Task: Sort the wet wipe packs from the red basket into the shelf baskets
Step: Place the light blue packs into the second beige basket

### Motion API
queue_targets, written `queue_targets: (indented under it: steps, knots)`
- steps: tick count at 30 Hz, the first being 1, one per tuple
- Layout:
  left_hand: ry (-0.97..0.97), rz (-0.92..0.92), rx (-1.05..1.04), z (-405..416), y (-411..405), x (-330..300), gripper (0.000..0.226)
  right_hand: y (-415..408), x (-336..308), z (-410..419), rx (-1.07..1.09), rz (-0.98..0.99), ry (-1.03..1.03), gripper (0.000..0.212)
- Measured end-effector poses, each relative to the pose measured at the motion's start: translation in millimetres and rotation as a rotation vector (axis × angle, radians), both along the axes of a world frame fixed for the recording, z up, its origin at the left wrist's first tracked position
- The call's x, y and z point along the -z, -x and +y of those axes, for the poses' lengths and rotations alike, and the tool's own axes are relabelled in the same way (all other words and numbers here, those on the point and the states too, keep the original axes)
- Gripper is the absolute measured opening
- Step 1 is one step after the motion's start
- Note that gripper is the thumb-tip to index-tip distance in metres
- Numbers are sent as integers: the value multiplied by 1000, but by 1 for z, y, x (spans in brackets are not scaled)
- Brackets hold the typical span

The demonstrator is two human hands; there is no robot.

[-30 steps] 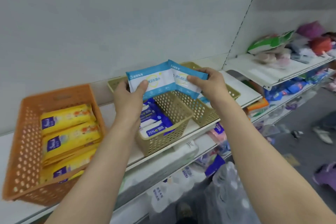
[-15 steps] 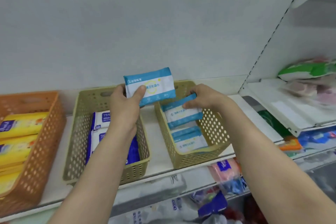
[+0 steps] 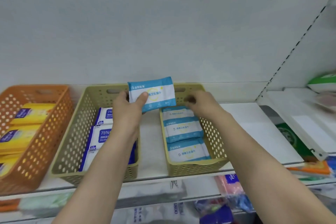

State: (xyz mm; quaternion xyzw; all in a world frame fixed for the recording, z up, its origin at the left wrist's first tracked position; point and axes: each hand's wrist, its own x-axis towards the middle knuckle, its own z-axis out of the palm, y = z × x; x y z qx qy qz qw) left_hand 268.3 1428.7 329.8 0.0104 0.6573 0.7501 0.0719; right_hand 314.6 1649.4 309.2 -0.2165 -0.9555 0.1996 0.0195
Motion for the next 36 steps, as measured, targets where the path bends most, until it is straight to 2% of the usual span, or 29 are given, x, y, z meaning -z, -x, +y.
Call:
queue_targets:
  steps: [2,3,4,5,8,11,13,15,17,20,22,24,27,31,34,36]
  knots:
    - [62,-9,77,2,-1,1,15,-3,-20,1,109,337,272,23]
    - [94,-13,134,4,-3,1,13,-5,-31,0,65,410,447,23]
    - [116,-16,189,6,-6,1,11,-8,-41,-3,-40,392,567,23]
    - [129,-18,237,9,-9,1,10,-10,-49,-8,-166,309,604,24]
    - [151,-33,337,17,-15,4,18,-12,-54,-18,-359,61,530,24]
    - [218,-21,328,25,-15,12,24,-16,-48,-8,-293,20,560,21]
    - [323,55,288,28,-11,16,26,-23,-44,2,-245,-45,558,16]
    - [549,177,292,29,-8,17,37,-27,-39,7,-250,-164,447,19]
    - [682,214,346,30,-8,18,49,-27,-31,6,-308,-323,211,25]
    - [702,170,408,32,-12,17,58,-27,-19,-8,-395,-477,14,27]
    - [660,154,399,32,-14,15,56,-28,-11,-19,-438,-551,31,27]
    - [598,122,398,32,-14,14,51,-30,-2,-29,-467,-615,32,35]
    - [568,71,403,31,-15,12,50,-30,6,-37,-461,-635,-28,46]
    - [544,53,409,32,-14,12,54,-27,3,-37,-411,-595,-161,47]
    - [553,59,414,32,-13,12,53,-26,3,-32,-361,-461,-174,70]
    - [554,55,414,32,-14,13,53,-26,6,-30,-365,-498,-151,86]
